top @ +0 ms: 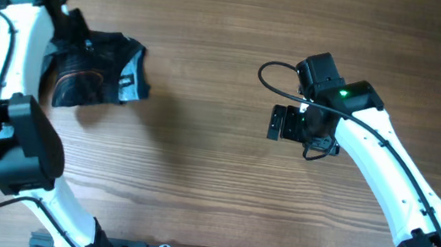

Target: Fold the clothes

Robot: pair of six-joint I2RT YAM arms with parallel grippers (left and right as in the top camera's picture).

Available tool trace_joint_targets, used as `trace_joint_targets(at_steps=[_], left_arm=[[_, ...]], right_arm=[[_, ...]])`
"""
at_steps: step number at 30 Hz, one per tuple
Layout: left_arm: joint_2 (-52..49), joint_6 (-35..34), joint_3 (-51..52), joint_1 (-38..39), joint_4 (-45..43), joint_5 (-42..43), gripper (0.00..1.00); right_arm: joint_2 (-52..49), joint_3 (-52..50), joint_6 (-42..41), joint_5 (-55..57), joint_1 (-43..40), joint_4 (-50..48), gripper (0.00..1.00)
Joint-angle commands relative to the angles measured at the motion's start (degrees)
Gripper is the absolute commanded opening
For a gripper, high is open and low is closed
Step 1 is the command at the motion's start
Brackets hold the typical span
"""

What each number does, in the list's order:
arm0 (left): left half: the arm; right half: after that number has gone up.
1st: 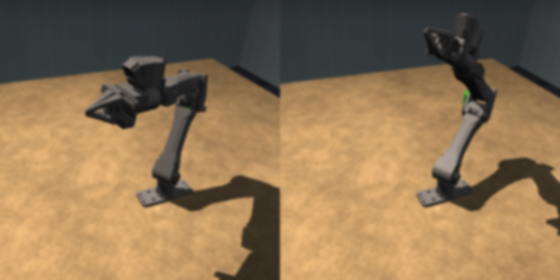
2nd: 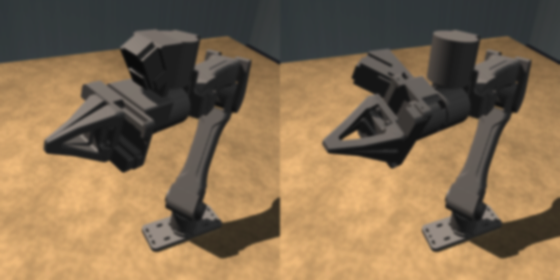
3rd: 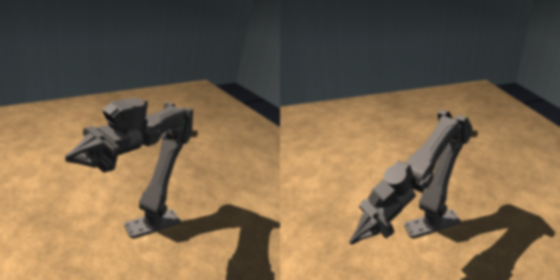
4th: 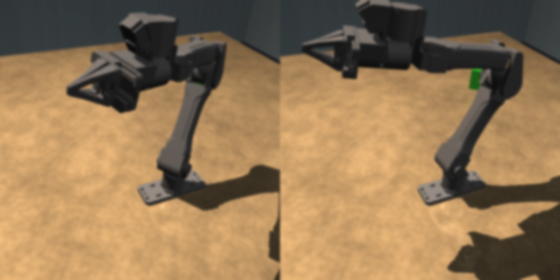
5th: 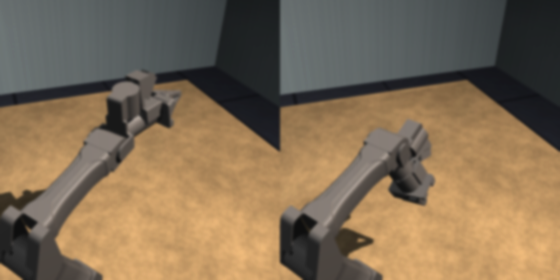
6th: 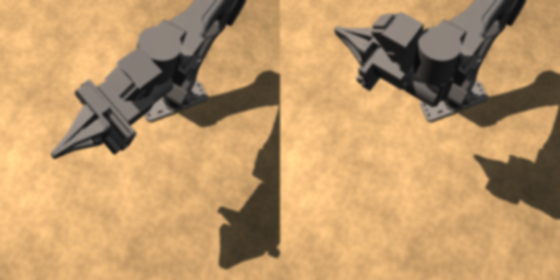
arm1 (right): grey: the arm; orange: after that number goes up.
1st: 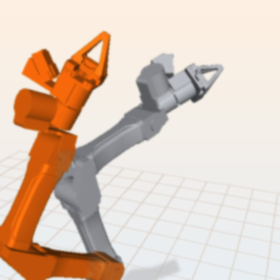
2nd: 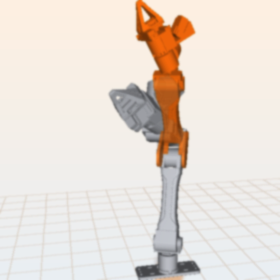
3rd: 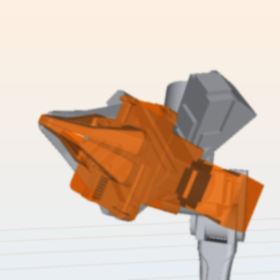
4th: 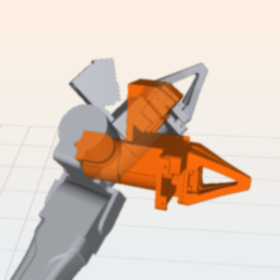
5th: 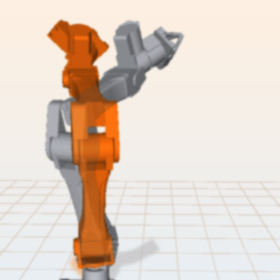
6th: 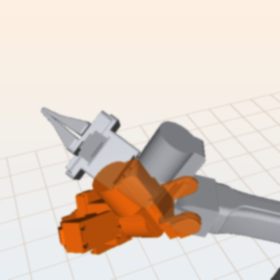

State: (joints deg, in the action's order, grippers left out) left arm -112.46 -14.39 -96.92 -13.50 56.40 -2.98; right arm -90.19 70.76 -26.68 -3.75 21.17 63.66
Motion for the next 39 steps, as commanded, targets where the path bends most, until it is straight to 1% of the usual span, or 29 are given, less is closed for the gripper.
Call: trace_joint_targets(at_steps=[1,2,5,7,9,11,13,15,16,17,19,21,22,23,25,27,28,30,31,32,33,34,35,37,39], left_arm=[[-0.24,-0.98,-0.26,-4.81,-0.24,-1.44,0.77],[0.17,-0.98,-0.28,-5.38,-0.11,-1.44,0.85],[3.45,-0.98,-0.28,-4.81,-0.68,-1.11,0.87],[7.5,-0.59,-0.28,-1.88,-1.38,2.27,0.87],[10.4,1.09,-0.28,2.86,-1.57,5.7,0.87],[10.88,5.92,-0.26,9.01,-1.36,7.65,0.87],[10.43,10.43,-0.26,14.32,0.52,7.63,0.87],[10.36,11.26,-0.26,17.31,3.48,7.63,0.89],[10.36,11.19,-0.26,17.97,5.7,7.61,0.89],[10.36,10.67,-0.26,18.27,9.84,7.65,0.88],[10.36,7.39,-0.26,17.92,17.59,7.34,0.86],[10.62,5.53,-0.17,17.49,23.87,6.95,0.85],[11.1,4.79,0.13,17.46,25.75,6.51,0.86],[12.55,4.7,1.36,17.49,26.51,6.32,0.83],[17.75,4.48,5.6,17.51,23.71,6.27,0.83],[26.16,4.46,12.07,17.51,18.84,5.31,0.84],[33.33,3.96,17.49,17.51,14.51,4.61,0.84],[49.68,-1.2,30.25,17.53,3.63,0.81,0.85],[58.49,-4.07,37.29,17.51,-1.95,0.52,0.93],[64.28,-4.33,41.83,17.51,-5.42,0.52,1.0],[69.81,-4.33,45.27,17.51,-8.04,0.55,1.0],[76.02,-4.33,48.24,17.51,-9.33,0.52,1.0],[79.47,-4.31,49.07,17.51,-8.81,0.52,1.0],[85.42,-4.31,49.09,17.51,-4.5,0.52,1.0],[88.63,-4.31,49.09,17.51,-0.96,0.52,1.0]], right_arm=[[0.96,0.92,0.5,0.94,-0.26,-0.33,1.0],[0.96,0.92,-0.2,0.94,-0.26,-1.11,1.0],[0.96,0.92,-0.52,0.94,-0.26,-4.85,1.0],[0.96,0.92,-0.52,0.96,-0.26,-9.79,1.0],[0.96,0.92,-0.48,0.98,-0.85,-17.84,1.0],[0.96,1.01,-0.22,-1.22,-4.74,-26.34,1.0],[0.96,1.9,2.19,-5.68,-9.94,-28.52,1.0],[0.96,3.67,7.63,-8.04,-16.46,-25.09,1.0],[0.96,4.17,8.85,-8.0,-18.36,-22.86,1.0],[0.96,4.59,9.88,-8.0,-20.76,-19.32,1.0],[1.29,4.61,10.25,-7.93,-24.59,-11.61,1.0],[1.62,4.61,11.82,-7.48,-26.8,-5.66,1.0],[2.4,4.59,11.72,-6.82,-27.54,-2.93,1.0],[4.04,4.5,11.76,-6.03,-27.63,-1.38,0.99],[8.24,4.44,11.67,-5.03,-27.61,-1.05,1.0],[14.97,3.02,11.65,-4.79,-27.61,-3.21,1.0],[21.77,0.22,11.63,-3.45,-27.56,-6.58,1.0],[34.18,-6.38,11.65,-1.25,-27.45,-12.61,1.0],[39.71,-9.6,11.52,-0.61,-27.45,-14.62,1.0],[43.12,-11.56,11.5,-0.52,-27.45,-15.96,1.0],[45.99,-12.98,11.52,-0.55,-27.45,-16.52,1.0],[48.37,-13.57,11.54,-0.55,-27.45,-15.96,1.0],[49.07,-13.57,11.52,-0.55,-27.45,-15.82,1.0],[49.37,-13.57,11.52,-0.55,-27.45,-15.82,1.0],[48.54,-13.57,11.52,-0.55,-27.45,-15.85,1.0]])
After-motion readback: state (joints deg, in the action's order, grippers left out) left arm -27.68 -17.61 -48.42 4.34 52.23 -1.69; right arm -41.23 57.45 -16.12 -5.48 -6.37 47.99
